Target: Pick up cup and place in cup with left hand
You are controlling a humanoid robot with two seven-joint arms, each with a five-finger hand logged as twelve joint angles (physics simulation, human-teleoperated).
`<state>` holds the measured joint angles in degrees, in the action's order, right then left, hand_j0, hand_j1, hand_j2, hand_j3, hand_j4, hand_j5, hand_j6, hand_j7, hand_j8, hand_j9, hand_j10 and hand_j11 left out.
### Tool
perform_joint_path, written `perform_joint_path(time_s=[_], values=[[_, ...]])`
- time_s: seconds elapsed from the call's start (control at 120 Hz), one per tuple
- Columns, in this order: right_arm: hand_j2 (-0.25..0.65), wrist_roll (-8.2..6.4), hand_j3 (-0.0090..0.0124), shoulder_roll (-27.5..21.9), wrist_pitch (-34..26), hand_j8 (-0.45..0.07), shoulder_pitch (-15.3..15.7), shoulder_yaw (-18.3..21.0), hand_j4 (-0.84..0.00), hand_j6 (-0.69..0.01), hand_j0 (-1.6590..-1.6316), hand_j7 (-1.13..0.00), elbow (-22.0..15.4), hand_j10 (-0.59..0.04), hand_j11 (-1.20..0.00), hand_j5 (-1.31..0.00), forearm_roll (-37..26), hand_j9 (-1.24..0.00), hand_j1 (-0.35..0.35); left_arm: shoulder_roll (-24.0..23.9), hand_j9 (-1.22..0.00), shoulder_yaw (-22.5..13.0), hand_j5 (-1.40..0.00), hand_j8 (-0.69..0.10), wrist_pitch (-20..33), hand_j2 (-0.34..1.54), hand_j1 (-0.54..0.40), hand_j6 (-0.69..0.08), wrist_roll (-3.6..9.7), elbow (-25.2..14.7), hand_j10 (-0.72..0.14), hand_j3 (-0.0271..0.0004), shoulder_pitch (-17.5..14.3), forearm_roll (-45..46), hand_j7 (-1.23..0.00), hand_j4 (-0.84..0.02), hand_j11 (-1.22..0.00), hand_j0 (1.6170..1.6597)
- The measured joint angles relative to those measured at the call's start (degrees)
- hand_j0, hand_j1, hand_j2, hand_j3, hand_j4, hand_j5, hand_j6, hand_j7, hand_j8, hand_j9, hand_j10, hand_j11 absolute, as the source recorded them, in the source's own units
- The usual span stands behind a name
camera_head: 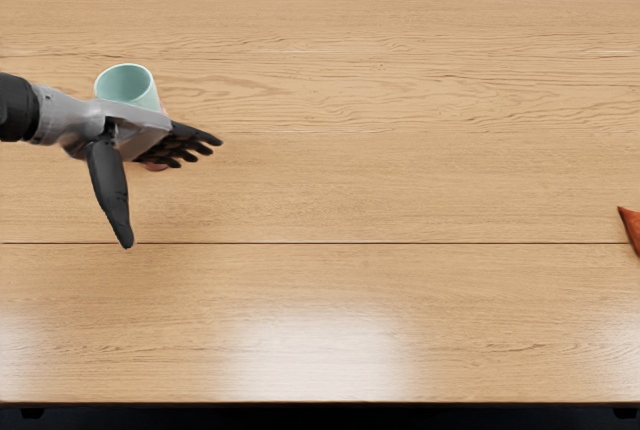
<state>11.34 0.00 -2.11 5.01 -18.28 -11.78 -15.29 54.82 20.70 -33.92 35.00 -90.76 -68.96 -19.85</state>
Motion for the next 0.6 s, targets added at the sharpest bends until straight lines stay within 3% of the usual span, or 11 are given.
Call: perform_joint_path(time_s=[0.092,0.217,0.6], values=[[-0.007,0.0,0.0,0.0,0.0,-0.032,0.0,0.0,-0.032,-0.033,-1.6581,-0.04,0.0,-0.032,-0.04,-0.04,0.0,-0.04,-0.31,2.66,0.0,0.15,0.0,-0.006,-0.65,0.0,0.348,-0.006,0.0,-0.28,-0.004,0.0,3.87,3.46,0.0,-0.005,0.0,1.658],[-0.006,0.01,0.0,0.0,0.0,-0.032,0.0,0.0,-0.032,-0.032,-1.6581,-0.04,0.0,-0.032,-0.04,-0.04,0.0,-0.04,-0.31,4.51,0.0,0.56,0.0,-0.005,-0.98,0.0,0.349,-0.005,0.0,-0.37,-0.004,0.0,5.37,5.38,0.0,-0.004,0.0,1.658],[-0.007,0.0,0.0,0.0,0.0,-0.033,0.0,0.0,-0.033,-0.033,-1.6581,-0.04,0.0,-0.033,-0.04,-0.04,0.08,-0.04,-0.31,4.42,0.0,0.81,0.0,-0.004,-1.12,0.0,0.349,-0.005,0.0,-0.3,-0.003,0.0,5.78,6.34,0.0,-0.004,0.0,1.658]])
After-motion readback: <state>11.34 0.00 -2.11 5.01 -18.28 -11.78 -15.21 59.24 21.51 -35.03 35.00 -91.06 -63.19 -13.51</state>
